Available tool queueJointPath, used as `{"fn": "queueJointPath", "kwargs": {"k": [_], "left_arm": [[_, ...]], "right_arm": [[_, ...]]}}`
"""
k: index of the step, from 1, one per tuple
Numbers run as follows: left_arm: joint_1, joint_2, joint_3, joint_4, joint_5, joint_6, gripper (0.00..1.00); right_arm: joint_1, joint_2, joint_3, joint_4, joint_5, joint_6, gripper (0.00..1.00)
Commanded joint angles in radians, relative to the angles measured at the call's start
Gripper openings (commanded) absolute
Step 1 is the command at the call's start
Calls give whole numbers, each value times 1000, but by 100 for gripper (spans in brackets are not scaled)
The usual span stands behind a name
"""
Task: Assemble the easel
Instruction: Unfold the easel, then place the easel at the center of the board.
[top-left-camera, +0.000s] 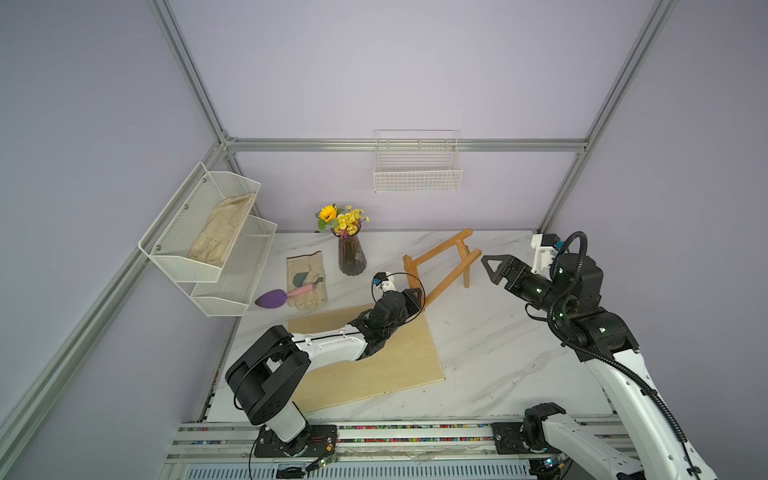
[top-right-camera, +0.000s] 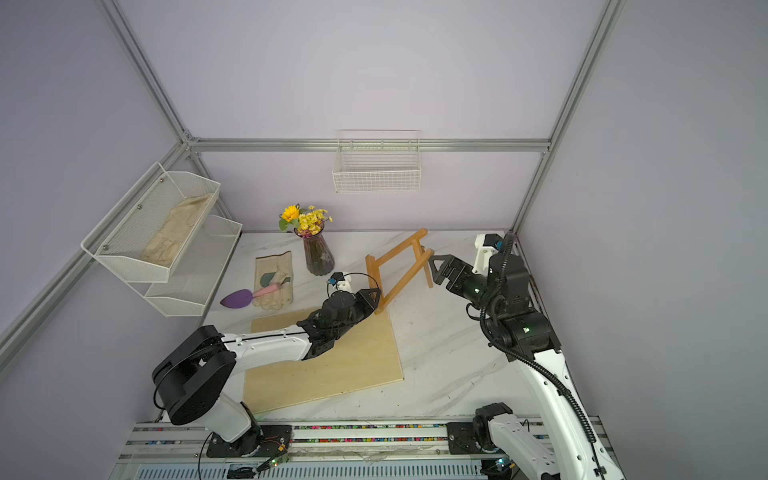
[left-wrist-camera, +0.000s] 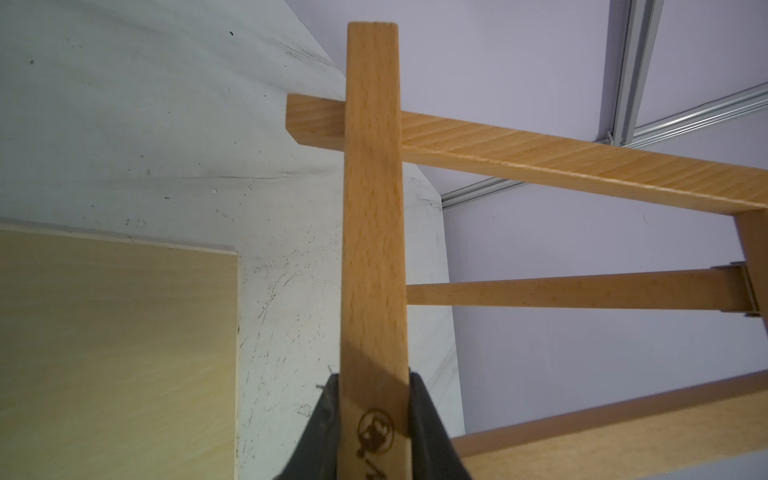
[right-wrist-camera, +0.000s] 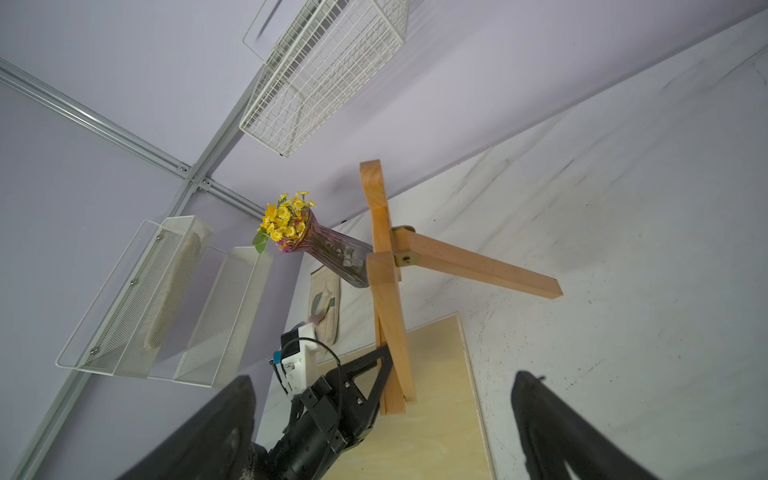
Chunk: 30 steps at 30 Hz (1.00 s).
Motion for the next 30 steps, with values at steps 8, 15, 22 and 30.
{"fn": "queueJointPath", "kwargs": {"k": [8, 15, 22, 30], "left_arm": [[-6, 6, 107, 93, -37, 28, 0], [-8, 7, 107, 90, -40, 30, 0], [-10, 8, 109, 84, -50, 34, 0], [-12, 22, 115, 80, -63, 34, 0]], "right_arm": [[-3, 173, 54, 144, -34, 45, 90], [14, 232, 36, 254, -32, 33, 73], [35, 277, 27, 296, -49, 39, 63], [56, 289, -4, 303, -19, 12, 55]]}}
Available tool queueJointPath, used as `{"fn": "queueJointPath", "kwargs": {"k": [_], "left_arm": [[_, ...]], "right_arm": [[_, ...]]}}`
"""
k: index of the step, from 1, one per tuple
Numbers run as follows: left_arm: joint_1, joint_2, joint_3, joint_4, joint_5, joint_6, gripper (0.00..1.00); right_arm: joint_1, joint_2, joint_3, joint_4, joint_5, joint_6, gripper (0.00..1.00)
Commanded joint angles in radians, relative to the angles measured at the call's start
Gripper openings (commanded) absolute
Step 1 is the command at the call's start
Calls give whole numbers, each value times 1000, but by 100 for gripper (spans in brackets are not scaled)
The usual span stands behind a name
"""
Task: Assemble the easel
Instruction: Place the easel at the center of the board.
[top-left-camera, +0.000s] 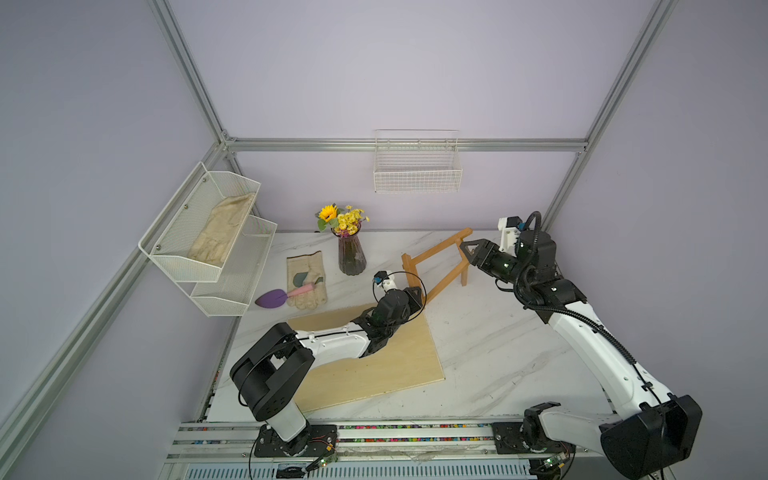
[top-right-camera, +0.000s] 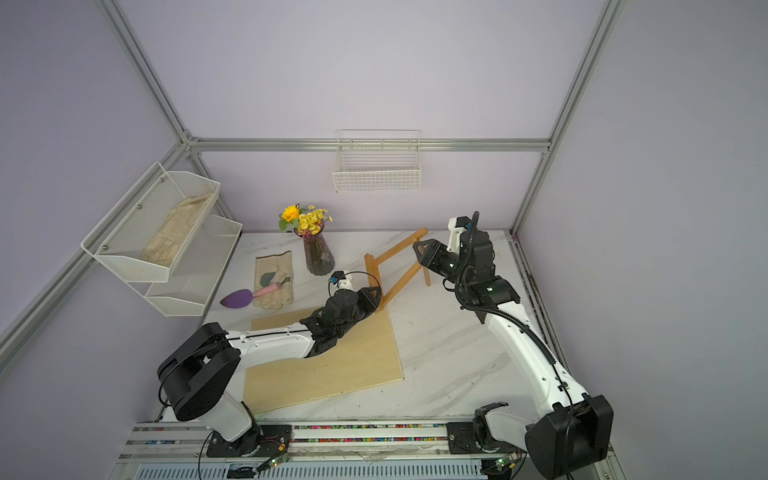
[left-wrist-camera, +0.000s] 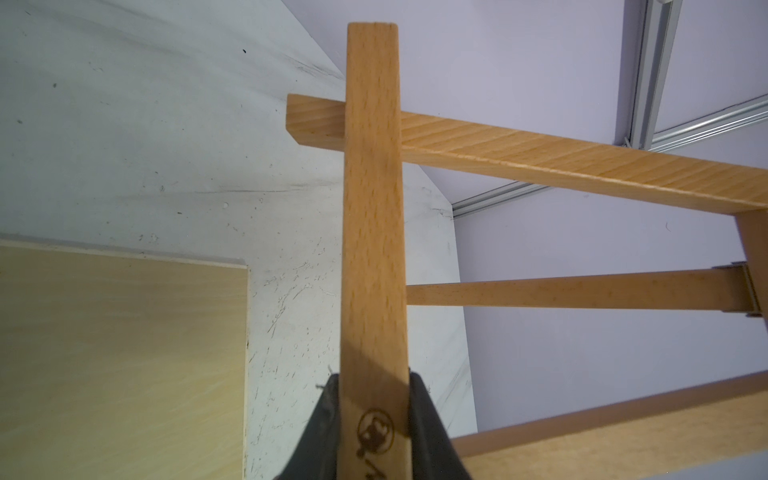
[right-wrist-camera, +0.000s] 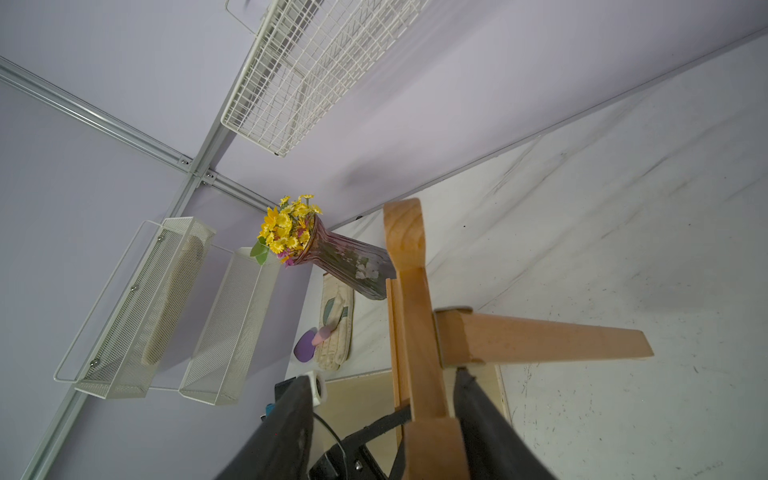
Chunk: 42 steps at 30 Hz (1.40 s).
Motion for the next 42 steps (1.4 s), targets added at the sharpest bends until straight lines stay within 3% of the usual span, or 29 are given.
{"fn": "queueJointPath", "kwargs": {"k": [1, 13, 27, 30, 34, 42], "left_arm": [[-8, -7, 88, 96, -21, 21, 0], [-21, 5, 93, 85, -35, 23, 0], [-23, 13, 108, 69, -32, 33, 1], [-23, 20, 113, 62, -28, 31, 11], [-25, 23, 120, 53, -17, 36, 44], [-26, -43, 67, -25, -46, 67, 89]], "right_arm": [[7, 10, -12, 33, 22, -19, 53], [7, 28, -26, 84, 50, -39, 32], [7, 38, -37, 157, 35, 10, 0], [5, 41, -27, 167, 45, 28, 0], [0, 53, -6, 183, 59, 40, 0], [-54, 91, 47, 205, 48, 25, 0]]}}
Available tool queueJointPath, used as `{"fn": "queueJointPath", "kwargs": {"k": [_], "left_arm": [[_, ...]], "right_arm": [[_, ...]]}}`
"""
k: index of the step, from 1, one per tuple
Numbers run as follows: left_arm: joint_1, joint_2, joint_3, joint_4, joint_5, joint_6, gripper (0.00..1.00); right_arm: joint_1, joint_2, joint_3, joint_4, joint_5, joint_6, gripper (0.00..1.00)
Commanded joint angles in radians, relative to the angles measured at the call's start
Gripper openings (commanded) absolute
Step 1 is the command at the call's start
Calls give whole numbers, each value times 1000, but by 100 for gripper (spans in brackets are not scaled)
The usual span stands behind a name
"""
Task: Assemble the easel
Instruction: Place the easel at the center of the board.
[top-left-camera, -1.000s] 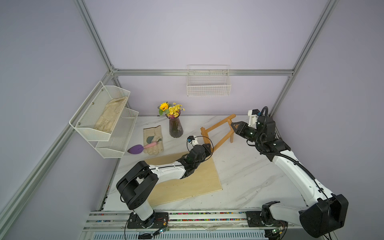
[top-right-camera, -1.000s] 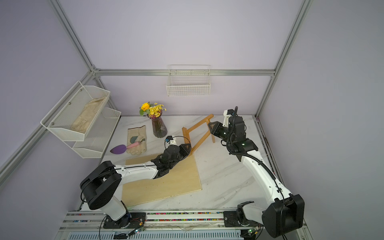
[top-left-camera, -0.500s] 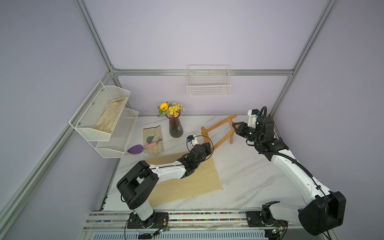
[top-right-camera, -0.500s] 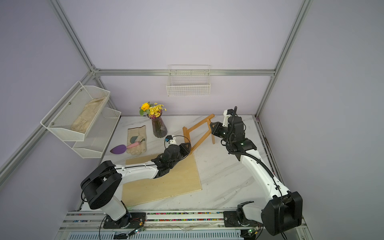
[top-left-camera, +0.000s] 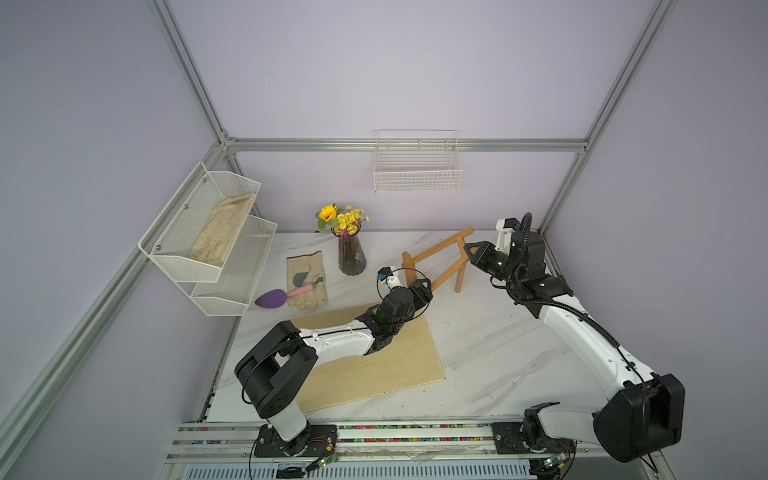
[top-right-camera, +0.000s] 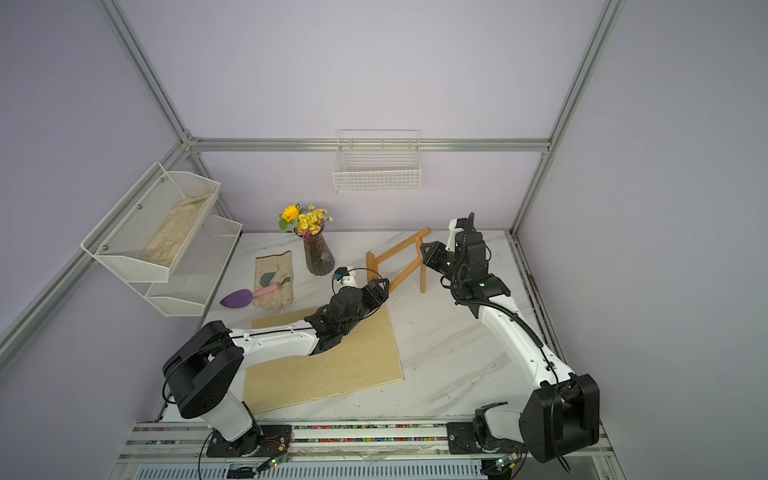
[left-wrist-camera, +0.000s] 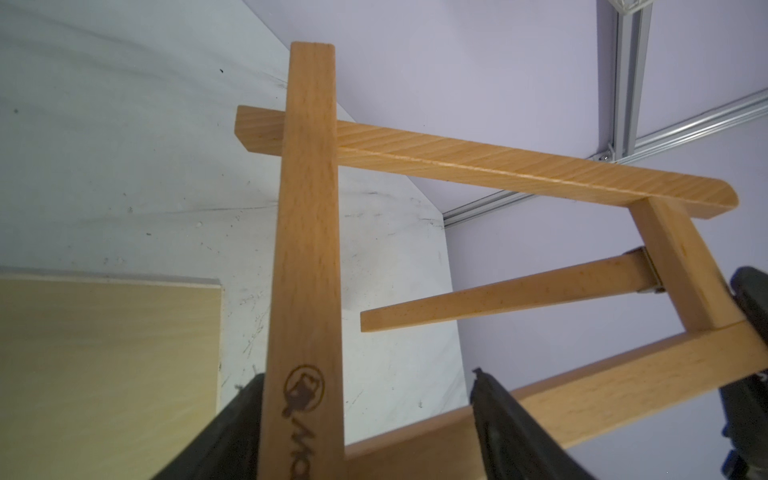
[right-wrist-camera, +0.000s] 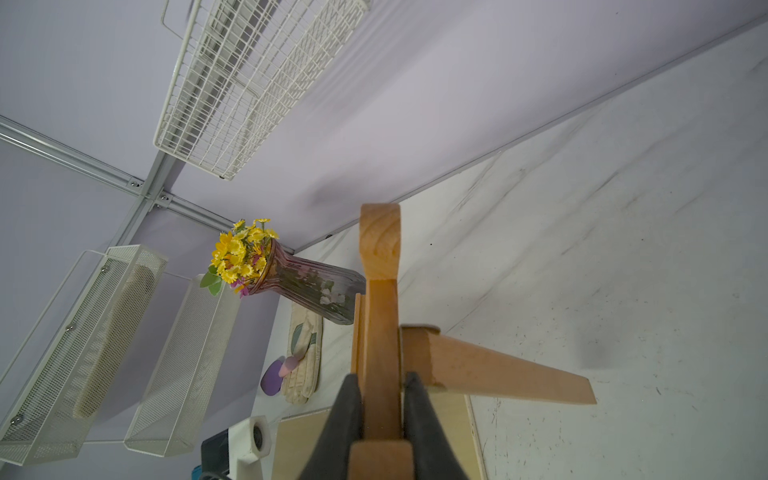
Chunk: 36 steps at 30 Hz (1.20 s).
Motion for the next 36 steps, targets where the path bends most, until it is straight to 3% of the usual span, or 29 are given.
{"fn": "queueJointPath", "kwargs": {"k": [1, 3, 14, 24, 36], "left_arm": [[-7, -77, 5, -40, -15, 39, 92], [-6, -113, -9, -91, -36, 62, 100], [-6, -233, -5, -329, -64, 245, 100], [-7, -314, -15, -392, -62, 295, 100], [-6, -353, -42, -410, -69, 315, 100]], "right_arm": [[-31, 10, 73, 113, -24, 12, 0], [-50, 36, 89, 108, -38, -14, 0], [-106, 234, 222, 97, -149, -234, 0], [-125, 363, 340, -2, -104, -372, 0], [-129, 420, 414, -206, -166, -478, 0]]}}
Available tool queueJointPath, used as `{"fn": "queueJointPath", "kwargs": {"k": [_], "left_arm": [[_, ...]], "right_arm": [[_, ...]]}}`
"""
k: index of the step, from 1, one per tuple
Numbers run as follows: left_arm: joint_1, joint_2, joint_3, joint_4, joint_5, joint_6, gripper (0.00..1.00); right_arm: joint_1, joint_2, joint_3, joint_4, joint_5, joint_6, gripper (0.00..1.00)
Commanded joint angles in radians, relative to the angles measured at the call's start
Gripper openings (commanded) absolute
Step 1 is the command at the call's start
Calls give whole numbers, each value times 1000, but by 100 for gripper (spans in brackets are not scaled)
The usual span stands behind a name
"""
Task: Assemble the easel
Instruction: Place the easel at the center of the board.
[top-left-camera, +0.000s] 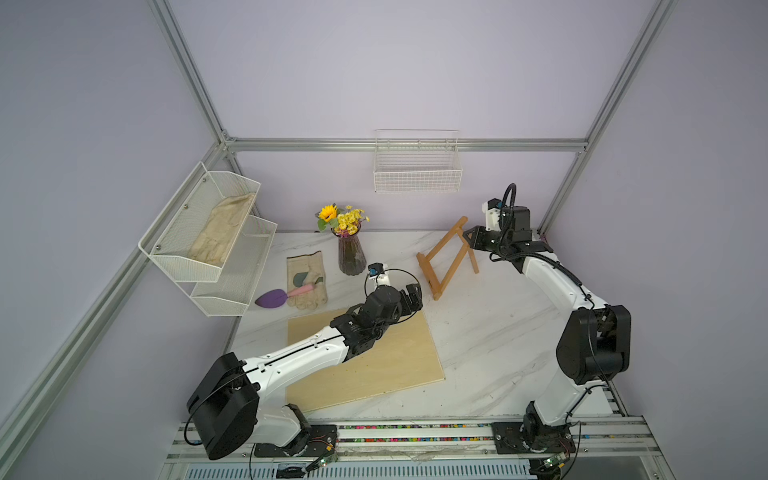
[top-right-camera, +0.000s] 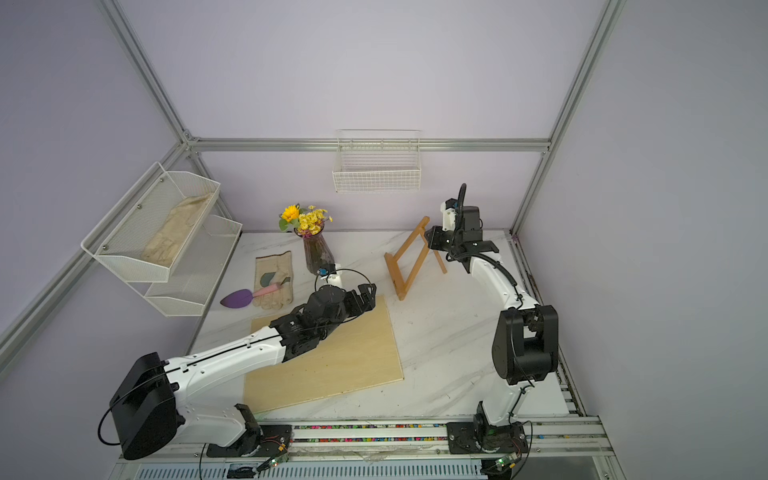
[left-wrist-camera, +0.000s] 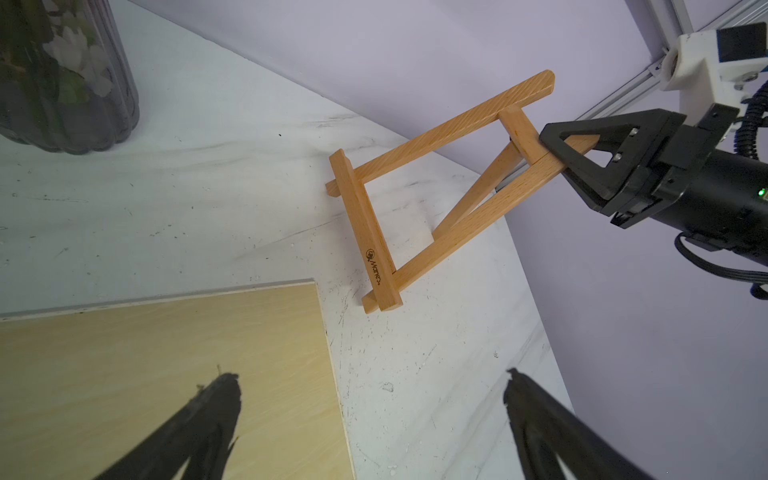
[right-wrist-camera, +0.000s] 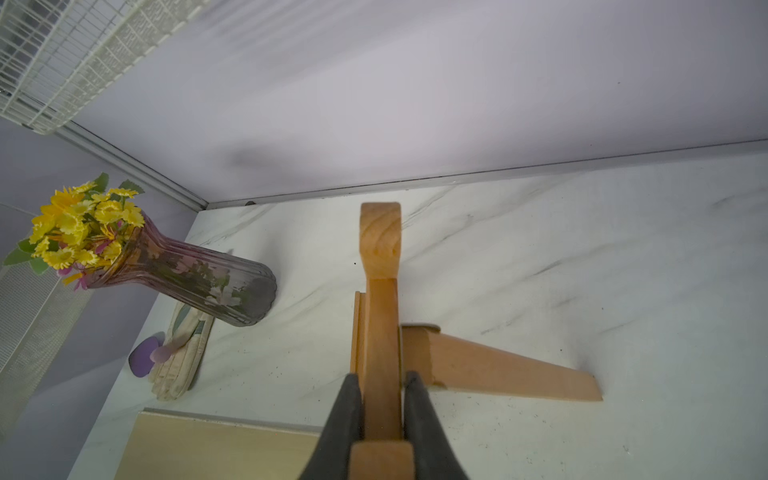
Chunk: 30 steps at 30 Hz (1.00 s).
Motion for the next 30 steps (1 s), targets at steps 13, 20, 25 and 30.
{"fn": "queueJointPath", "kwargs": {"k": [13, 20, 25, 30], "left_arm": [[-3, -126, -60, -60, -39, 52, 100], [-3, -171, -85, -86, -49, 41, 100], [-1, -180, -83, -96, -52, 41, 100], [-3, -182, -77, -105, -55, 32, 100]], "right_arm": [[-27, -95, -62, -221, -60, -212, 0], [-35, -99, -103, -236, -100, -229, 0], [-35, -123, -123, -251, -82, -233, 0], [-35, -136, -115, -267, -36, -213, 5]]}}
